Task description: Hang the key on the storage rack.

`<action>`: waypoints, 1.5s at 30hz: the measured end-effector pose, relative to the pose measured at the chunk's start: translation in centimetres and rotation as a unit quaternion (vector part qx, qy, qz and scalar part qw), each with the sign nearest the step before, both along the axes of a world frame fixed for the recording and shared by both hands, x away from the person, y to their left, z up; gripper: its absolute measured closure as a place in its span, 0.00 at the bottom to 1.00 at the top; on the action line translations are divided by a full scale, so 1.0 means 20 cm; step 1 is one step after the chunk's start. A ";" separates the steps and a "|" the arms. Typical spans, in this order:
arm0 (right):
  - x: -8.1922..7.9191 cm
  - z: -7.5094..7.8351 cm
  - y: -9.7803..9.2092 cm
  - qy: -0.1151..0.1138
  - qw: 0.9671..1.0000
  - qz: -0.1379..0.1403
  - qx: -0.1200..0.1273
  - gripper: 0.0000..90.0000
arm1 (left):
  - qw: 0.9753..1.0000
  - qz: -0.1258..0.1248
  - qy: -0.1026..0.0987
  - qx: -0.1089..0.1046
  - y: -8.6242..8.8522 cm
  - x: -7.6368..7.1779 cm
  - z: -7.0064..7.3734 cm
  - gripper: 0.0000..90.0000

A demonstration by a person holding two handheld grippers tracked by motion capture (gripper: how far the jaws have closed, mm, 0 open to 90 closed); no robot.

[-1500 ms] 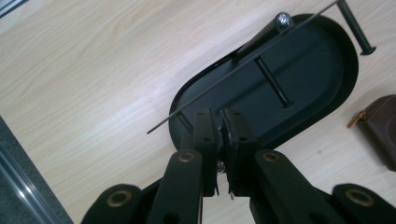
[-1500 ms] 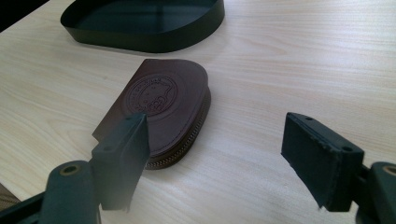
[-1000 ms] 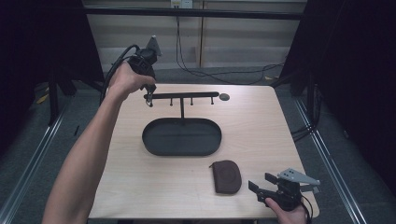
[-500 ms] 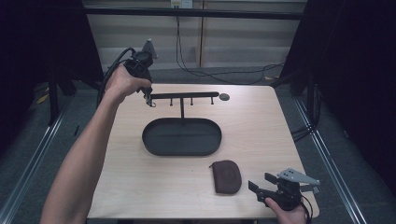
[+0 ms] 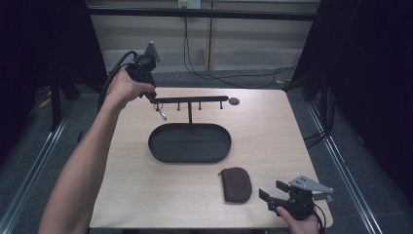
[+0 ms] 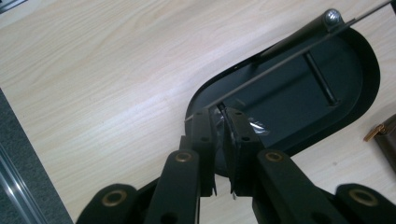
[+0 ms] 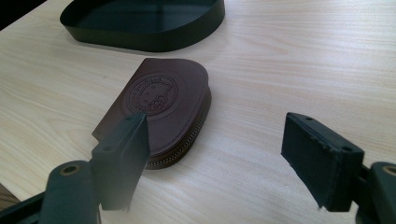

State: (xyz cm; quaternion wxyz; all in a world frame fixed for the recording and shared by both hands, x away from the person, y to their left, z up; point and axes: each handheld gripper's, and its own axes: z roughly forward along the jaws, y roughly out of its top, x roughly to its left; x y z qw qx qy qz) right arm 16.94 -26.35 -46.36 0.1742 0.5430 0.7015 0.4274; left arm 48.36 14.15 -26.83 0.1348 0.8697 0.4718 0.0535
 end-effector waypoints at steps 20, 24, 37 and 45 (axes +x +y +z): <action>0.00 0.00 0.01 0.001 1.000 0.003 -0.004 0.26 | 0.999 -0.031 0.010 -0.024 0.11 -0.15 -0.01 0.86; 0.01 0.00 0.01 0.003 1.000 0.002 -0.006 0.26 | 0.999 -0.030 0.011 -0.026 0.16 -0.19 -0.05 0.85; 0.02 0.00 0.01 0.006 1.000 -0.001 -0.004 0.26 | 0.997 -0.036 -0.014 -0.061 0.28 -0.34 -0.12 0.63; 0.02 -0.01 0.01 0.006 1.000 -0.002 -0.004 0.26 | 0.996 -0.035 -0.033 -0.076 0.30 -0.43 -0.22 0.47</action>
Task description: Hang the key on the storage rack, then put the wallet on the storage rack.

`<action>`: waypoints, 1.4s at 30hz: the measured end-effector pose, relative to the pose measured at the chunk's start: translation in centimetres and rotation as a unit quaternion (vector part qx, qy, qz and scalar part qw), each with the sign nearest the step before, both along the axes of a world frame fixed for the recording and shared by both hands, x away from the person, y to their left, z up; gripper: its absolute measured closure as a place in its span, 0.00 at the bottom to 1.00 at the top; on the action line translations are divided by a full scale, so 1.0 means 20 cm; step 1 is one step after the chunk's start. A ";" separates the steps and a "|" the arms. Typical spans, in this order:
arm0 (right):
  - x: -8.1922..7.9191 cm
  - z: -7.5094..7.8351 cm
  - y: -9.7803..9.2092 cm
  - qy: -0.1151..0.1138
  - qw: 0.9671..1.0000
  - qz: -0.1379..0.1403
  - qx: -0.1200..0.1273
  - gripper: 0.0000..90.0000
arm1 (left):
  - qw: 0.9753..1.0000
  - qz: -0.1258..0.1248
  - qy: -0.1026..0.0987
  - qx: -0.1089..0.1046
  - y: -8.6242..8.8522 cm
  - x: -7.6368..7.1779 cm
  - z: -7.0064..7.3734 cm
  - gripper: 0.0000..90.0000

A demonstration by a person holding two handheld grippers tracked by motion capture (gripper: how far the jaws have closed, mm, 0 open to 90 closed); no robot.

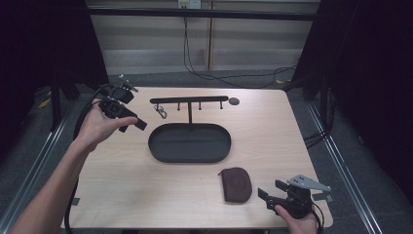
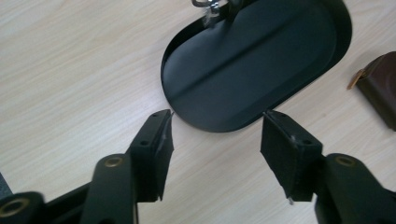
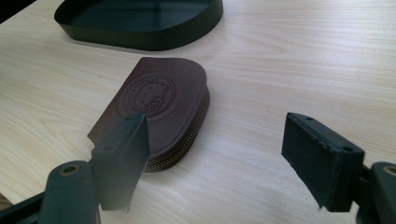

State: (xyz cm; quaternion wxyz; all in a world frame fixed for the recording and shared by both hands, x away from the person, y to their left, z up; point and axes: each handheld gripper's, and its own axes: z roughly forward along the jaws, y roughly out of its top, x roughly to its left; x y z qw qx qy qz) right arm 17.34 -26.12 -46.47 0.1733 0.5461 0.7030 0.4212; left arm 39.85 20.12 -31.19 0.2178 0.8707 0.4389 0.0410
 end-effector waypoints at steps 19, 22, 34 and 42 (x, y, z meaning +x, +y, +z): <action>0.00 0.00 0.00 0.000 1.000 0.001 -0.002 0.26 | 0.997 -0.006 -0.047 -0.053 0.08 -0.21 -0.23 0.28; 0.00 0.00 0.01 0.006 1.000 0.007 -0.005 0.25 | 0.997 -0.014 -0.055 -0.060 0.08 -0.26 -0.24 0.24; 0.03 -0.01 0.01 0.029 0.999 0.018 0.000 0.21 | 0.993 -0.035 -0.062 -0.090 0.06 -0.38 -0.39 0.20; 0.02 0.00 0.02 0.040 0.999 0.021 -0.006 0.19 | 0.991 -0.028 -0.070 -0.113 0.11 -0.52 -0.56 0.19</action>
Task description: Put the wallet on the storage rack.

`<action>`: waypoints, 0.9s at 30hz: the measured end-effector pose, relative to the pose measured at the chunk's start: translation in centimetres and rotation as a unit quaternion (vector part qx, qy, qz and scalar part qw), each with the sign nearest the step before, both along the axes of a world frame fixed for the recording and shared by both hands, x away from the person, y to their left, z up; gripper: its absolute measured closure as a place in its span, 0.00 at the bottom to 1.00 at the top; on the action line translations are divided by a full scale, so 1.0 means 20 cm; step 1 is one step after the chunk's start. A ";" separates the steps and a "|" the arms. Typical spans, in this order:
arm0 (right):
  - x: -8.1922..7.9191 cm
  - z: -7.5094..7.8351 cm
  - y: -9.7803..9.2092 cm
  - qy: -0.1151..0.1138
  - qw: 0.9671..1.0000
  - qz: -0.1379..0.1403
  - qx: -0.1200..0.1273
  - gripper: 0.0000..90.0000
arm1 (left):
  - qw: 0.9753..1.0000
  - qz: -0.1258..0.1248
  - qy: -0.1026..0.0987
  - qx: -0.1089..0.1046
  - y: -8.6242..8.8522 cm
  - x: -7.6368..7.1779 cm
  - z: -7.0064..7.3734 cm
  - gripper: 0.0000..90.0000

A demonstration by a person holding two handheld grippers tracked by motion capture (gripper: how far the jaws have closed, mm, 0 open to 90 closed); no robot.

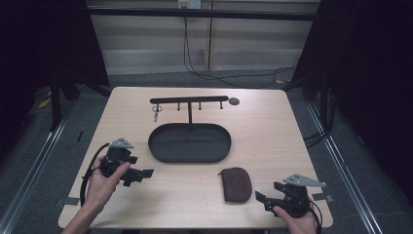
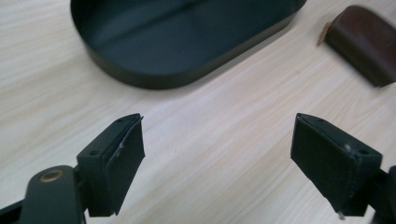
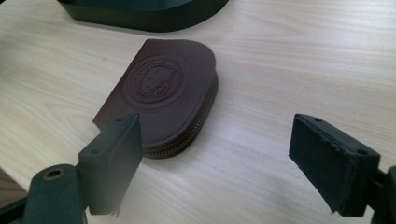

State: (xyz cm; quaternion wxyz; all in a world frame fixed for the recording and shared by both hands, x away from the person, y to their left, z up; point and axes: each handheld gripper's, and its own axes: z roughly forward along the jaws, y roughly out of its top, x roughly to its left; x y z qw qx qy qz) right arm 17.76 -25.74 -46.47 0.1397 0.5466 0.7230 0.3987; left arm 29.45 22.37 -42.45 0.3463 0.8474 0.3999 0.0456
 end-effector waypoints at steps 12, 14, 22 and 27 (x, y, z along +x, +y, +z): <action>0.03 0.04 0.04 0.043 0.998 0.037 0.019 0.18 | 1.000 0.004 -0.026 -0.006 0.10 -0.21 -0.10 0.19; 0.04 0.05 0.05 0.041 0.998 0.040 0.017 0.18 | 1.000 0.007 -0.022 -0.016 0.11 -0.24 -0.12 0.19; 0.13 0.10 0.10 0.071 0.996 0.058 0.007 0.19 | 0.999 -0.014 -0.026 -0.015 0.13 -0.35 -0.18 0.20; 0.22 0.14 0.13 0.109 0.992 0.065 -0.004 0.18 | 0.999 -0.031 -0.017 -0.021 0.14 -0.41 -0.21 0.20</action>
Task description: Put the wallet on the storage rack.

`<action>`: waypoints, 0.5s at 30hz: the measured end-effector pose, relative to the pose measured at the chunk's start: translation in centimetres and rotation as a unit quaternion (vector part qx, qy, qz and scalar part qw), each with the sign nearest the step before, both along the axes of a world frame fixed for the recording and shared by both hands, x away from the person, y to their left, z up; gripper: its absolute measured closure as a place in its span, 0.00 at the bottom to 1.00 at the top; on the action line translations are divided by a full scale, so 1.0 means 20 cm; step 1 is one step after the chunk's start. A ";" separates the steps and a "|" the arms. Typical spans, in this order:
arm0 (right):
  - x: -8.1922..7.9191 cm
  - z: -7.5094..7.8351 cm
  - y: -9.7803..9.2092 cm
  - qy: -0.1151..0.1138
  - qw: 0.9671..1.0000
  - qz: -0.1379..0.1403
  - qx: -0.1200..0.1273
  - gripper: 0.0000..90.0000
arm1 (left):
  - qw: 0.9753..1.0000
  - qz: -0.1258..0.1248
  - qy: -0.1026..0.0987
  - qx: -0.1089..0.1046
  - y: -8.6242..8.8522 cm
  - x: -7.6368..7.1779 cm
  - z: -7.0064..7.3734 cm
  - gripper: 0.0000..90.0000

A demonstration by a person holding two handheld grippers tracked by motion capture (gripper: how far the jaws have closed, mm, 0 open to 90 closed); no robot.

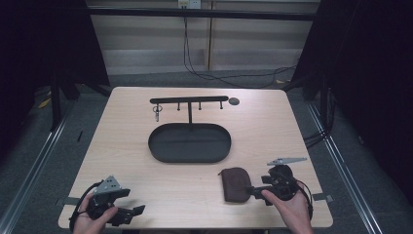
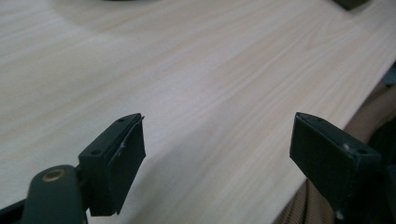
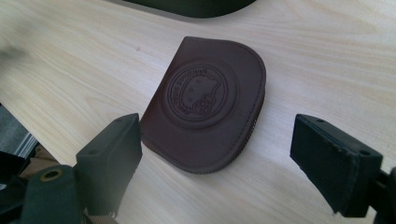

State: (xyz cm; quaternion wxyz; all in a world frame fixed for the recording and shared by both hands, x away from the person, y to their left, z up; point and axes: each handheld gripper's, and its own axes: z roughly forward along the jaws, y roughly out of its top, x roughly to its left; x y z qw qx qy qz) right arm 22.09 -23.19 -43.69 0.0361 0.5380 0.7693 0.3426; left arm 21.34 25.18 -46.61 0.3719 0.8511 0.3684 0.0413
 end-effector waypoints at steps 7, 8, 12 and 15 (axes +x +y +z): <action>0.12 0.04 0.08 0.055 0.997 0.025 -0.038 0.19 | 1.000 -0.001 -0.004 -0.009 -0.01 0.00 0.00 0.18; 0.13 0.04 0.09 0.063 0.997 0.026 -0.042 0.19 | 1.000 -0.005 -0.004 -0.008 -0.01 0.00 0.00 0.18; 0.20 0.02 0.12 0.091 0.993 0.036 -0.062 0.19 | 1.000 -0.001 -0.002 -0.009 -0.01 0.01 0.00 0.18; 0.25 -0.01 0.15 0.113 0.990 0.040 -0.073 0.19 | 1.000 -0.002 0.002 -0.004 0.00 0.02 -0.01 0.18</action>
